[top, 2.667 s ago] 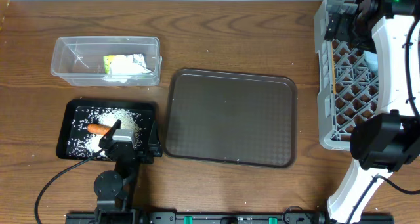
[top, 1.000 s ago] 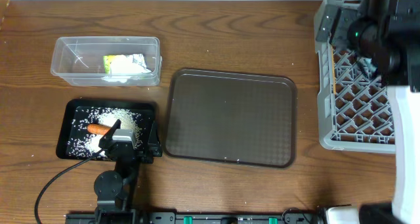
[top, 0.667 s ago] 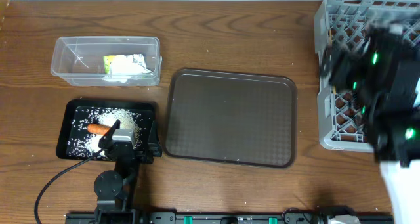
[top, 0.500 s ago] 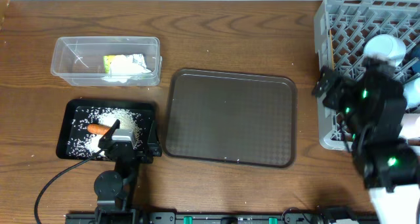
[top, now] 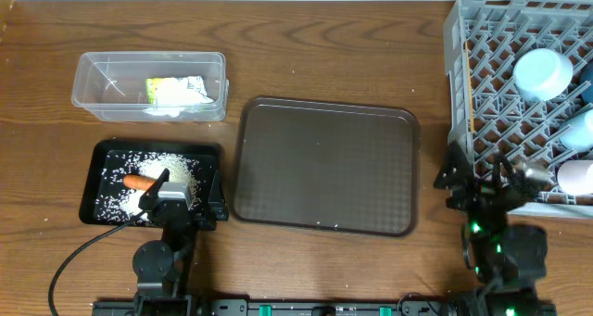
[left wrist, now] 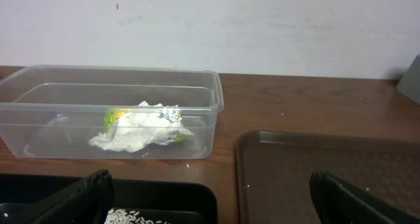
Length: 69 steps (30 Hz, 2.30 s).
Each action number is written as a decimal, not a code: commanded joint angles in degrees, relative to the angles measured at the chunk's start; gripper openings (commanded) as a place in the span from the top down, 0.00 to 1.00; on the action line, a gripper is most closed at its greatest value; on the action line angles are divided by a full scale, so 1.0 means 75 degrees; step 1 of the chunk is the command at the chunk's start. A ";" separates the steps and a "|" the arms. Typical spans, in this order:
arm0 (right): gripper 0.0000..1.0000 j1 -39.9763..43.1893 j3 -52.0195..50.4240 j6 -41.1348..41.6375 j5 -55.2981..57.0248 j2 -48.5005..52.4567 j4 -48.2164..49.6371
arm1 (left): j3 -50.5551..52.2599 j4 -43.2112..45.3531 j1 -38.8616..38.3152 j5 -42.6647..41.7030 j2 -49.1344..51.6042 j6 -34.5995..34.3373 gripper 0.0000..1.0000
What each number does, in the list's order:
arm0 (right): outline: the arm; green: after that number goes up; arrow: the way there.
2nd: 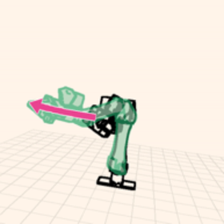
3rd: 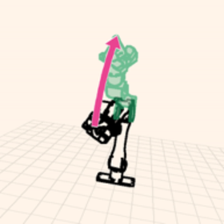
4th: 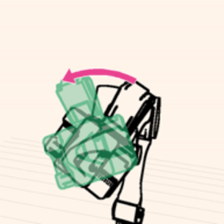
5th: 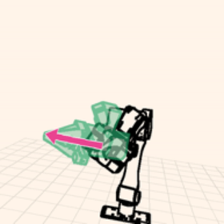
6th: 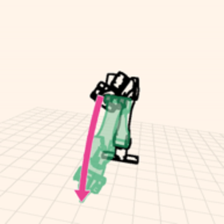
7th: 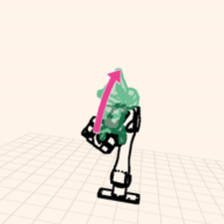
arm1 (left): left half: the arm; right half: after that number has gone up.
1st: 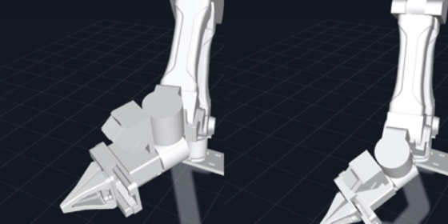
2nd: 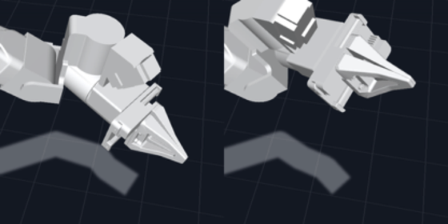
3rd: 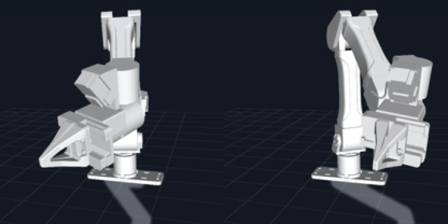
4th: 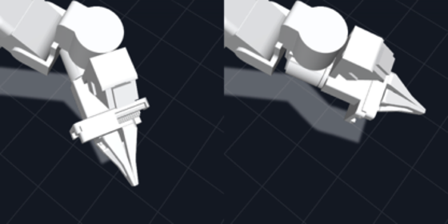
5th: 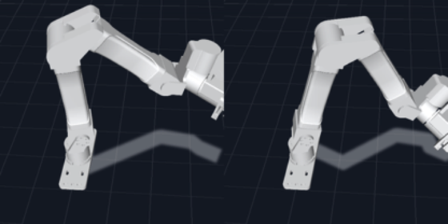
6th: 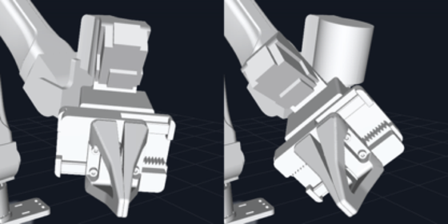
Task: Sort waste into correct bins and load items into the dishwasher rack
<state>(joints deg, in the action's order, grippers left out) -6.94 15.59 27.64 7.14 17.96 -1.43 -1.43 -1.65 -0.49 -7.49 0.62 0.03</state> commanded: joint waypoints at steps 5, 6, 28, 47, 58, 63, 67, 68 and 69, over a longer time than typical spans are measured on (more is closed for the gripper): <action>0.01 -0.0085 -0.1215 0.0076 -0.0064 -0.1658 0.0498 | 0.0160 -0.0175 -0.0026 -0.0052 -0.0052 0.0050 0.02; 0.01 -0.0079 -0.1378 0.0064 -0.0052 -0.1874 0.0548 | 0.0160 -0.0175 -0.0026 -0.0052 -0.0052 0.0050 0.02; 0.01 -0.0076 -0.2037 -0.0411 0.1215 -0.2358 0.0976 | 0.0160 -0.0175 -0.0026 -0.0052 -0.0052 0.0050 0.02; 0.01 -0.0079 -0.2037 -0.1985 0.1818 -0.2358 -0.0154 | 0.0160 -0.0175 -0.0026 -0.0052 -0.0052 0.0050 0.02; 0.01 -0.0017 -0.2037 -0.1979 0.1105 -0.2358 -0.0157 | 0.0160 -0.0175 -0.0026 -0.0052 -0.0052 0.0050 0.02; 0.01 0.0399 -0.2037 -0.1982 0.0277 -0.2358 -0.0256 | 0.0160 -0.0175 -0.0026 -0.0052 -0.0052 0.0050 0.02; 0.01 0.0804 -0.2040 -0.1982 -0.0286 -0.2358 -0.0315 | 0.0160 -0.0175 -0.0026 -0.0052 -0.0052 0.0050 0.02; 0.01 0.0877 -0.2040 -0.1982 -0.0437 -0.2358 -0.0338 | 0.0160 -0.0175 -0.0026 -0.0052 -0.0052 0.0050 0.02; 0.01 0.0938 -0.2040 -0.1985 -0.0592 -0.2358 -0.0356 | 0.0160 -0.0175 -0.0026 -0.0052 -0.0052 0.0050 0.02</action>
<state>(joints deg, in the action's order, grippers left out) -1.30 0.40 13.54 8.25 0.69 -3.38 -1.43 -1.65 -0.49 -7.49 0.62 0.03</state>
